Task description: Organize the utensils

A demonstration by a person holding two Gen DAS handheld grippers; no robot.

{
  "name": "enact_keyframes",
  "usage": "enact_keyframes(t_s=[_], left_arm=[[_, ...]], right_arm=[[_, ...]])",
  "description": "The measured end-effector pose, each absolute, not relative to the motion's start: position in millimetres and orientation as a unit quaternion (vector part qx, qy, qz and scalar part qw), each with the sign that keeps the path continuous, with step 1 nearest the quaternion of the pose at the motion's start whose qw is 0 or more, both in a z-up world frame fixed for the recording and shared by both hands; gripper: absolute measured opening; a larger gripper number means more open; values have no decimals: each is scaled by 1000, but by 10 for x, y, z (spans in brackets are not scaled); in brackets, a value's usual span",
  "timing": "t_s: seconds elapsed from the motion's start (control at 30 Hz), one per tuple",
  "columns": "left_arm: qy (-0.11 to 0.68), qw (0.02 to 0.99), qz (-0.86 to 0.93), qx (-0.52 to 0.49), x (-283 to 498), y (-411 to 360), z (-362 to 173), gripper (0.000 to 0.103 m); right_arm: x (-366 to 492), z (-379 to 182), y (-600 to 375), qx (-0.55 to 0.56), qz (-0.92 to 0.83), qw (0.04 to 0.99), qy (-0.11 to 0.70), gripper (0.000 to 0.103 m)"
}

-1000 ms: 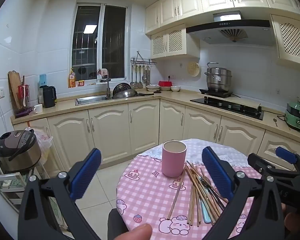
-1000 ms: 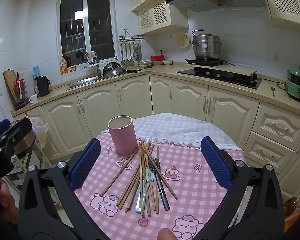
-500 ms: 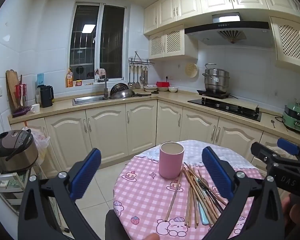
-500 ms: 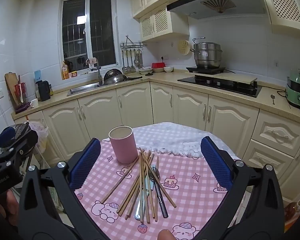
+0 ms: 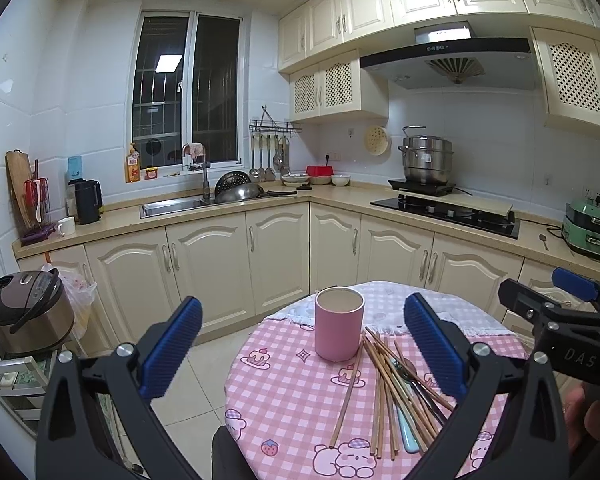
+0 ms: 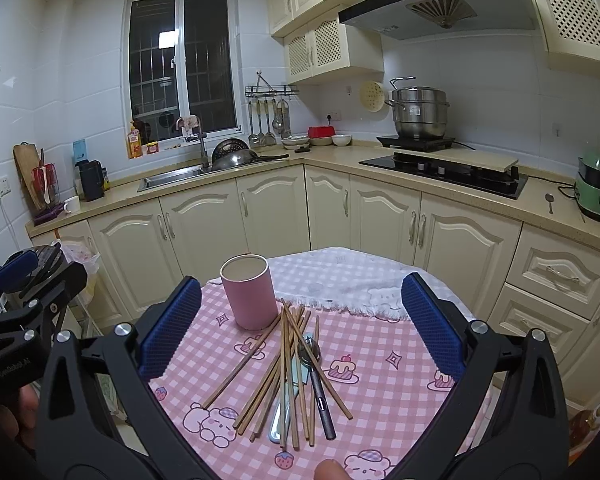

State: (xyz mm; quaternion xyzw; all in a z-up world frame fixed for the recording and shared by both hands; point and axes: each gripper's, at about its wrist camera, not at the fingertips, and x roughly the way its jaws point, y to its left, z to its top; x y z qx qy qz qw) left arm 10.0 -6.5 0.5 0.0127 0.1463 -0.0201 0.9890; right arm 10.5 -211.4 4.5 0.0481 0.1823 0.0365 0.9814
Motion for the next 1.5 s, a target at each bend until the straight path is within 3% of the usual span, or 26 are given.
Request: enact_keyframes(t_s=[0.9, 1.5], left_arm=[[179, 983, -20, 19, 494, -93, -118, 99], [370, 926, -44, 64, 1844, -158, -1157, 99]], right_arm=[[443, -35, -2133, 24, 39, 977, 209, 98], [1593, -978, -2367, -8, 83, 908, 410, 98]])
